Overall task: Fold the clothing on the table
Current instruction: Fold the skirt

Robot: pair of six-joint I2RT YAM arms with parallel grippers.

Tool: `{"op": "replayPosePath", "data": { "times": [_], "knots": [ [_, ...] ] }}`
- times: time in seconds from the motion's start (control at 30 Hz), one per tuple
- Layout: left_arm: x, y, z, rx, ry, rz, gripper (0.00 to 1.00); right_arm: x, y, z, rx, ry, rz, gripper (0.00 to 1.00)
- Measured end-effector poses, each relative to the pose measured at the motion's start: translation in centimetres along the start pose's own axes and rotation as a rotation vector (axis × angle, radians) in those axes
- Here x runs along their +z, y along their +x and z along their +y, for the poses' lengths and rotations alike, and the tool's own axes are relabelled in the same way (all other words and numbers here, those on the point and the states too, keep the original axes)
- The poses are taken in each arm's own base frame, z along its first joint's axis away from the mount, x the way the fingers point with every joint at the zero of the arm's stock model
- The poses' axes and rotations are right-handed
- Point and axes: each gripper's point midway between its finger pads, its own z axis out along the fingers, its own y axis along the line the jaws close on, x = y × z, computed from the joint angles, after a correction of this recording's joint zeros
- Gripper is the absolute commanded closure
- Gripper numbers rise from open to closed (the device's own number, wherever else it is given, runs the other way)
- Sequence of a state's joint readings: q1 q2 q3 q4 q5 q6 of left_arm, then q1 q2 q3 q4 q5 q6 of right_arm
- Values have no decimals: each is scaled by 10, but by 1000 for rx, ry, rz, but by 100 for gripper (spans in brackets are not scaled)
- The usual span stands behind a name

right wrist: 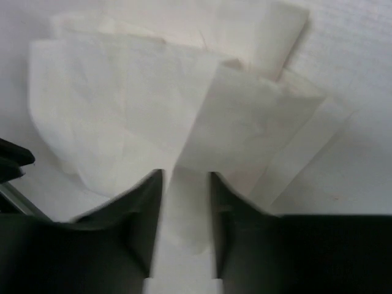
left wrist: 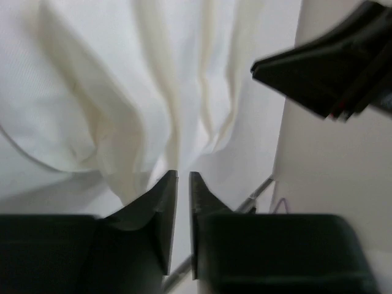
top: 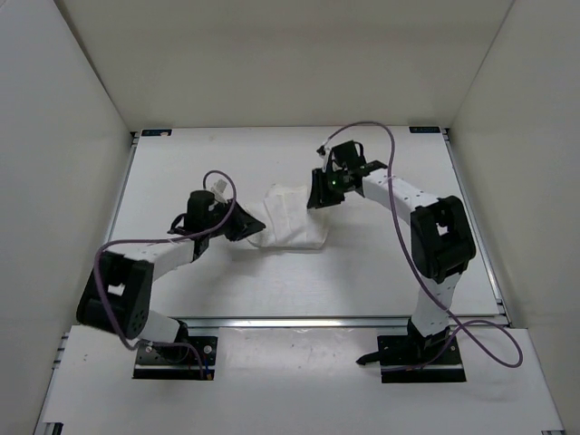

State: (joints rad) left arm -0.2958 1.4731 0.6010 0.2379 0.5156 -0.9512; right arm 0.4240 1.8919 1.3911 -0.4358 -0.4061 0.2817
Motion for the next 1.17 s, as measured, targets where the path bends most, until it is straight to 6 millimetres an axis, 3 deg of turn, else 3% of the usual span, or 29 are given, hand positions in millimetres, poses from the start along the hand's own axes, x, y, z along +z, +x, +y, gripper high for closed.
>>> {"op": "replayPosePath", "data": {
  "times": [0.03,0.07,0.13,0.17,0.23,0.3,0.4,0.53,0.63,0.87,1.17],
  "knots": [
    [-8,-8,-10,46,14,-25,47,-6,-14,5,-16,2,-24,51],
    [-17,-16,-22,97,25,-52,32,-13,-29,10,-38,4,-55,37],
    [-35,-38,-50,218,36,-129,20,-30,-61,18,-82,15,-121,19],
    [-44,-51,-64,276,36,-173,12,-38,-74,23,-104,21,-152,18],
    [-60,-73,-86,379,27,-244,7,-52,-91,27,-140,44,-192,15],
    [-72,-92,-93,459,-24,-306,1,-63,-95,25,-160,83,-207,14],
    [-84,-105,-75,543,-169,-351,1,-74,-79,13,-165,148,-194,13],
    [-97,-100,-36,587,-336,-313,1,-87,-32,-7,-144,209,-151,12],
    [-109,-97,-18,599,-389,-304,1,-104,-8,-21,-121,231,-167,6],
    [-105,-67,-9,650,-346,-198,1,-145,11,-39,-96,270,-295,5],
    [-101,-49,8,629,-349,-129,1,-140,53,-57,-4,245,-283,5]
  ]
}}
